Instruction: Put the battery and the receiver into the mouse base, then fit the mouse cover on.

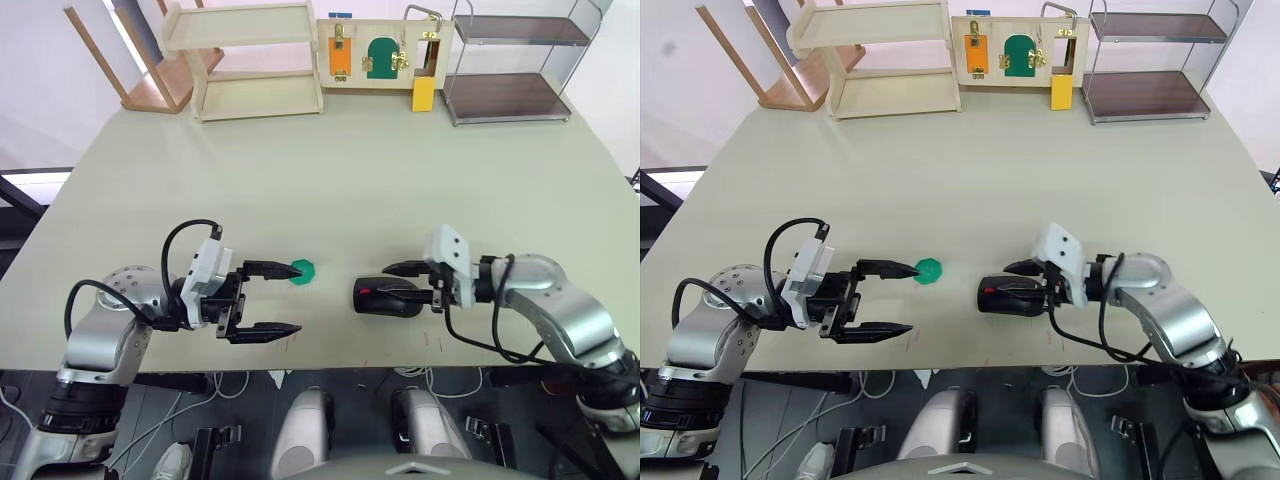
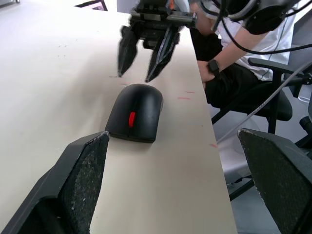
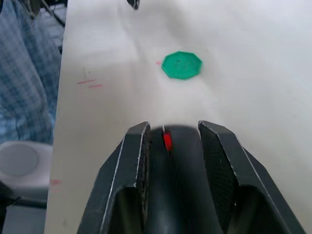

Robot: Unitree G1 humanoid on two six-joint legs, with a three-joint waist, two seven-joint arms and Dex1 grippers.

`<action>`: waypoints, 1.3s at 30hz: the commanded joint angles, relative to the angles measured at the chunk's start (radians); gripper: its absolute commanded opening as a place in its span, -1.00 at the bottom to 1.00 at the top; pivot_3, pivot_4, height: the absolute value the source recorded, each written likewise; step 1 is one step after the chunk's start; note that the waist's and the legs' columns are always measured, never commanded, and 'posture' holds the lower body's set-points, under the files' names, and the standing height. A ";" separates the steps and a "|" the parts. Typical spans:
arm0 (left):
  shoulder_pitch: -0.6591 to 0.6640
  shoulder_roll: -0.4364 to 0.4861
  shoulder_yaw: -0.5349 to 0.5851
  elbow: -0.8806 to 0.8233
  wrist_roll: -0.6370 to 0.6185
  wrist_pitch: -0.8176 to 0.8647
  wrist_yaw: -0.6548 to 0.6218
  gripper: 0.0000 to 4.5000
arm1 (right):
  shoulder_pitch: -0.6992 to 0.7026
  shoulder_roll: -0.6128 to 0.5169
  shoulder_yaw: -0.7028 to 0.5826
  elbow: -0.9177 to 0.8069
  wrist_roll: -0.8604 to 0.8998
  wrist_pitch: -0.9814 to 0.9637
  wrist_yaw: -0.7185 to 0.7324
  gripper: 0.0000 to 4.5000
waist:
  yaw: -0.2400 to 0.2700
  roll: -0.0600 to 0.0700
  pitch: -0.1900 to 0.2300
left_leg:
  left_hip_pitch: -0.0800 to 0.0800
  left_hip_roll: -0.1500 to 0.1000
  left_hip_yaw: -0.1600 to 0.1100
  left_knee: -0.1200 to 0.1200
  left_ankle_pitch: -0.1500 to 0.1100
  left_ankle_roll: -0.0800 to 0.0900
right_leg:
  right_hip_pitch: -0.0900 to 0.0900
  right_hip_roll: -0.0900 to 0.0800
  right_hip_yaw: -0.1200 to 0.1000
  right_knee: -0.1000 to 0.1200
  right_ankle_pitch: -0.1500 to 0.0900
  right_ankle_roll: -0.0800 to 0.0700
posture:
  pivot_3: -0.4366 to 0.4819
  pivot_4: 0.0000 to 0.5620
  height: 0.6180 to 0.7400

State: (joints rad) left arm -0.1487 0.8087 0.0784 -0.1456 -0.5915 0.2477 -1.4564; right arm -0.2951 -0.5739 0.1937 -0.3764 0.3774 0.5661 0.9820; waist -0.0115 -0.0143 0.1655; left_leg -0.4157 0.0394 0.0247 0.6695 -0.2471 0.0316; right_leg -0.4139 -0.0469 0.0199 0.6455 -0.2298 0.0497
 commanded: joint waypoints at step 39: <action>0.260 -0.065 0.207 -0.052 0.031 -0.015 0.320 1.00 | 0.426 -0.017 -0.367 0.205 0.103 -0.524 -0.021 -0.27 | 0.002 -0.001 -0.001 | 0.002 0.000 0.001 0.001 0.000 0.000 | 0.001 0.000 0.003 0.003 0.000 0.000 | -0.05 -0.47 1.00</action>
State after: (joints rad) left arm 0.0295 0.7854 0.1987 -0.1722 -0.5556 0.2207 -1.2412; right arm 0.0373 -0.5494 -0.0339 -0.1272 0.4301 0.0291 0.9808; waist -0.0092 -0.0150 0.1645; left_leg -0.4131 0.0397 0.0262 0.6703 -0.2469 0.0313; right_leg -0.4132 -0.0473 0.0225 0.6480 -0.2299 0.0495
